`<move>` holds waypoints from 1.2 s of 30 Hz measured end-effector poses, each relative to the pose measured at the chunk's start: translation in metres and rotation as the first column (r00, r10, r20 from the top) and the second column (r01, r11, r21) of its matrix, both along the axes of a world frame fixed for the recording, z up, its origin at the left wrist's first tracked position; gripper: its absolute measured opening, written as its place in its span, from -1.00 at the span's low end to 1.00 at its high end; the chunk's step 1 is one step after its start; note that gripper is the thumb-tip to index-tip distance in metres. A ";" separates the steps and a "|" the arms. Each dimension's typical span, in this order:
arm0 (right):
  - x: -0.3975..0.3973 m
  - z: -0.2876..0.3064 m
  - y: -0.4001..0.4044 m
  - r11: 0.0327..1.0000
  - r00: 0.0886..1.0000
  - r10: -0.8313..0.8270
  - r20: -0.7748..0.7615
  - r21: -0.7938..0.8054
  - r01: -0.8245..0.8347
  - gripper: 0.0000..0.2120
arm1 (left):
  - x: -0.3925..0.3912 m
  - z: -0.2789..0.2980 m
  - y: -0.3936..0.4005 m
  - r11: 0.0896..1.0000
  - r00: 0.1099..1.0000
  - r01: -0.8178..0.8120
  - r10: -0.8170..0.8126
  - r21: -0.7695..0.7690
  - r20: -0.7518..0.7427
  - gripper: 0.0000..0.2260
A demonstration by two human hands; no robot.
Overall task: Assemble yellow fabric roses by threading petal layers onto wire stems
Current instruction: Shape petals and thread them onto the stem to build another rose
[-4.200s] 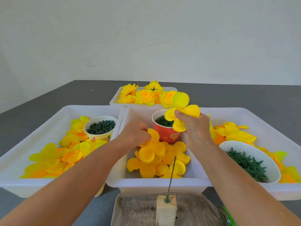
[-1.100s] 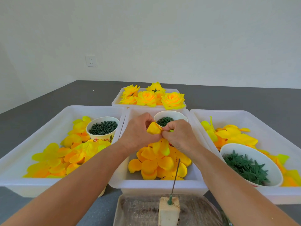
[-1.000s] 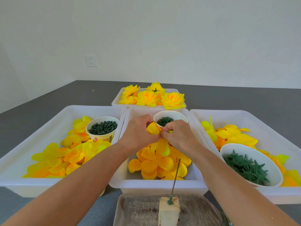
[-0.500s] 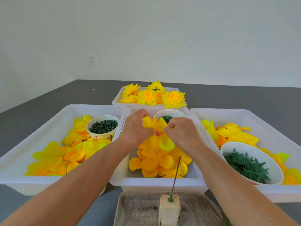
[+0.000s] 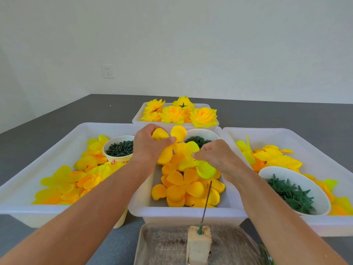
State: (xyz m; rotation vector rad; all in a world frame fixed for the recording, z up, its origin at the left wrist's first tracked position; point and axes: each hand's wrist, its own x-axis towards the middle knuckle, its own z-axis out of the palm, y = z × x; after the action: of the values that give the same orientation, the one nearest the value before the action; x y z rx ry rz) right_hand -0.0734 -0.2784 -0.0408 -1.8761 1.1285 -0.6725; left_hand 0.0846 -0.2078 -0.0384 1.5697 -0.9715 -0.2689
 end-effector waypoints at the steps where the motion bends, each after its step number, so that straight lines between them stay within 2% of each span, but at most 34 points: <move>1: 0.000 -0.001 0.000 0.999 0.999 0.039 -0.038 0.014 -0.038 -0.63 | 0.000 0.001 0.000 1.000 1.000 0.004 -0.005 -0.020 -0.028 -0.80; 5: 0.000 -0.003 0.004 0.978 0.952 0.207 -0.226 0.073 -0.196 -0.60 | -0.004 0.003 0.002 0.992 0.968 0.083 -0.103 -0.095 -0.230 -0.91; 8: -0.005 -0.003 0.007 0.966 0.927 0.257 -0.273 0.057 -0.251 -0.75 | -0.006 0.006 0.003 0.963 0.863 0.214 -0.265 -0.163 -0.431 -0.90; 9: -0.006 -0.002 0.007 0.964 0.927 0.265 -0.267 0.053 -0.260 -0.65 | -0.007 0.006 0.003 0.956 0.838 0.243 -0.293 -0.166 -0.460 -0.89; 11: -0.006 0.001 0.007 0.969 0.956 0.247 -0.156 0.059 -0.240 -0.55 | -0.007 0.006 0.003 0.940 0.812 0.307 -0.341 -0.150 -0.473 -0.90; 14: -0.005 0.004 0.004 0.969 0.977 0.150 0.150 0.174 -0.175 -0.68 | -0.008 0.004 0.003 0.906 0.783 0.407 -0.413 -0.119 -0.466 -0.91; 16: -0.004 0.004 0.003 0.964 0.959 0.070 0.274 0.228 -0.136 -0.78 | -0.009 0.002 0.004 0.903 0.802 0.421 -0.414 -0.085 -0.431 -0.93; 18: -0.004 0.004 0.005 0.979 0.954 0.049 0.294 0.177 -0.105 -0.87 | -0.009 0.001 0.004 0.916 0.856 0.399 -0.391 -0.048 -0.338 -0.92; 19: -0.003 0.003 0.005 0.995 0.969 0.028 0.245 0.088 -0.051 -0.90 | -0.009 0.000 0.004 0.919 0.891 0.393 -0.387 -0.022 -0.239 -0.89; 21: -0.002 0.001 0.006 0.997 0.991 -0.028 0.129 -0.063 0.036 -0.92 | -0.011 -0.003 0.003 0.930 0.928 0.362 -0.367 0.069 0.072 -0.79; 22: -0.002 0.001 0.006 0.995 0.994 -0.044 0.100 -0.087 0.052 -0.93 | -0.013 -0.003 0.002 0.937 0.914 0.334 -0.349 0.106 0.206 -0.77; 23: -0.001 0.001 0.005 0.995 0.994 -0.049 0.099 -0.084 0.057 -0.94 | -0.015 -0.004 0.001 0.942 0.904 0.314 -0.335 0.116 0.265 -0.77; 25: -0.001 0.000 0.005 0.996 0.991 -0.034 0.128 -0.073 0.044 -0.95 | -0.014 -0.005 0.000 0.945 0.924 0.315 -0.326 0.083 0.201 -0.82; 28: -0.001 0.000 0.007 0.977 0.987 0.049 0.156 -0.211 -0.015 -0.94 | -0.012 -0.005 -0.001 0.948 0.955 0.298 -0.295 0.112 -0.039 -0.87; 31: -0.001 0.001 0.011 0.956 0.966 0.177 0.186 -0.266 -0.124 -0.92 | -0.009 -0.003 0.000 0.939 0.934 0.301 -0.255 0.166 -0.249 -0.77; 33: -0.001 0.001 0.012 0.965 0.956 0.186 0.226 -0.226 -0.134 -0.90 | -0.008 -0.001 0.001 0.935 0.917 0.325 -0.275 0.140 -0.290 -0.83; 36: -0.002 0.003 0.009 0.993 0.928 0.107 0.357 0.014 -0.119 -0.90 | -0.006 0.001 0.003 0.959 0.911 0.284 -0.271 -0.004 -0.311 -0.89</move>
State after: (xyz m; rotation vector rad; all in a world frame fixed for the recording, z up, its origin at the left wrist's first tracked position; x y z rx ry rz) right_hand -0.0753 -0.2694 -0.0376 -1.6878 0.7875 -0.8783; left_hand 0.0783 -0.2045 -0.0374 1.3708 -0.9427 -0.7185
